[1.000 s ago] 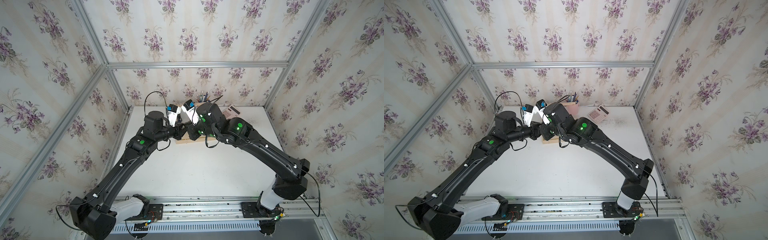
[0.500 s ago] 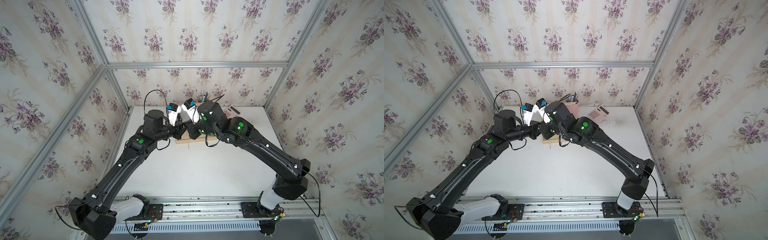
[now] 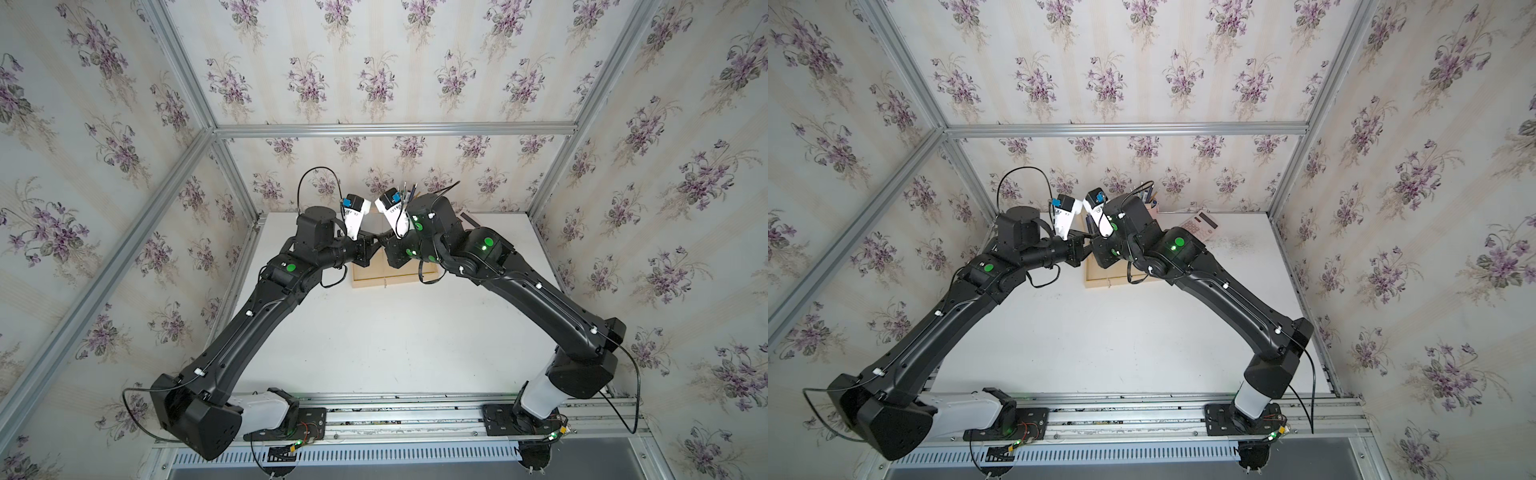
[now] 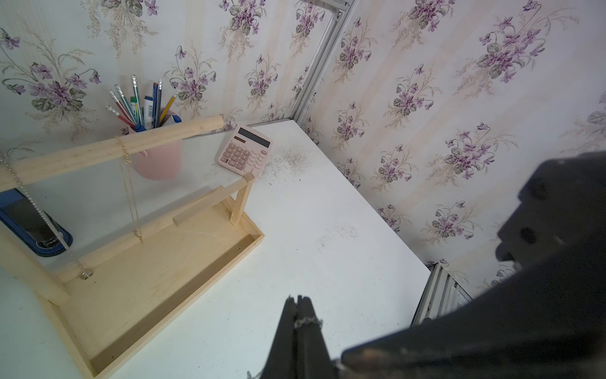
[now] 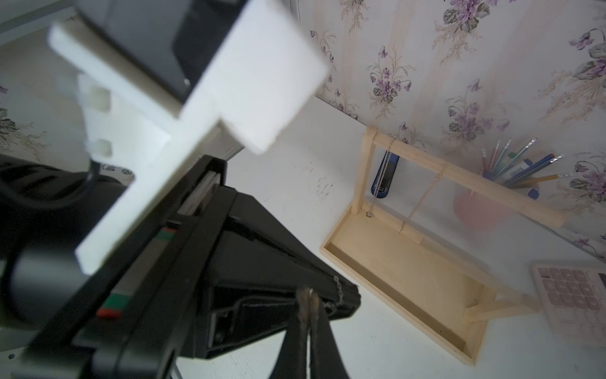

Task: Hang the necklace on the jewelry display stand
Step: Pick up the necklace from the center of the board.

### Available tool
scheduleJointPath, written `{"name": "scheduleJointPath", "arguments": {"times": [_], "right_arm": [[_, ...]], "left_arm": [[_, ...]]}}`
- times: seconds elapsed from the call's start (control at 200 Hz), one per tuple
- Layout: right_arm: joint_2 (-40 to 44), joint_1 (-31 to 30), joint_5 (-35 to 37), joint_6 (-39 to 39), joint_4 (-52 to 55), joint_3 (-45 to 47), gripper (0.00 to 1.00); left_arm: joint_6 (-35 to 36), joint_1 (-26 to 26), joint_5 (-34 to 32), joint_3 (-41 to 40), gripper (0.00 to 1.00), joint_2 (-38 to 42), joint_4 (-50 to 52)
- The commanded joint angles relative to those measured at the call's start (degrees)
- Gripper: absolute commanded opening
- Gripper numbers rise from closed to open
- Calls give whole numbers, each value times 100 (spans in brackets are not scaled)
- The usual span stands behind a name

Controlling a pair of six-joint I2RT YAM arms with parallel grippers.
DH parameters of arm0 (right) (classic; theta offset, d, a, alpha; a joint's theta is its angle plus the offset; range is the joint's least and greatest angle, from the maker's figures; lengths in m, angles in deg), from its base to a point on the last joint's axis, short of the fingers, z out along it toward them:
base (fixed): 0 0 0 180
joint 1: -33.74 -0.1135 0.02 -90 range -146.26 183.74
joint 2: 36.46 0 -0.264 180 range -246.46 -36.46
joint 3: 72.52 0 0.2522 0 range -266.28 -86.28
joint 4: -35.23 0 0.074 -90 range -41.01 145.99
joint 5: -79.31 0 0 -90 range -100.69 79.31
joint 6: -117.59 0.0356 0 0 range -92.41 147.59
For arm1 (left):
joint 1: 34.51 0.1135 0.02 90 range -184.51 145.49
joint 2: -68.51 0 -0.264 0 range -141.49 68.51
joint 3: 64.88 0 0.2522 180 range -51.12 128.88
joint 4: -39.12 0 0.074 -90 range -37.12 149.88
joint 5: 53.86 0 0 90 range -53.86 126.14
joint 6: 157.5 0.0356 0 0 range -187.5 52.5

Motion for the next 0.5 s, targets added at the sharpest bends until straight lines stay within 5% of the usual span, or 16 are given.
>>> {"name": "scheduleJointPath", "arguments": {"times": [0.0, 0.495], "right_arm": [[9, 206, -73, -184, -81, 14, 5], [-326, 1351, -461, -522, -612, -51, 5]], "left_arm": [[167, -56, -147, 278, 0, -239, 49], [401, -240, -612, 2594, 0, -2364, 863]]}}
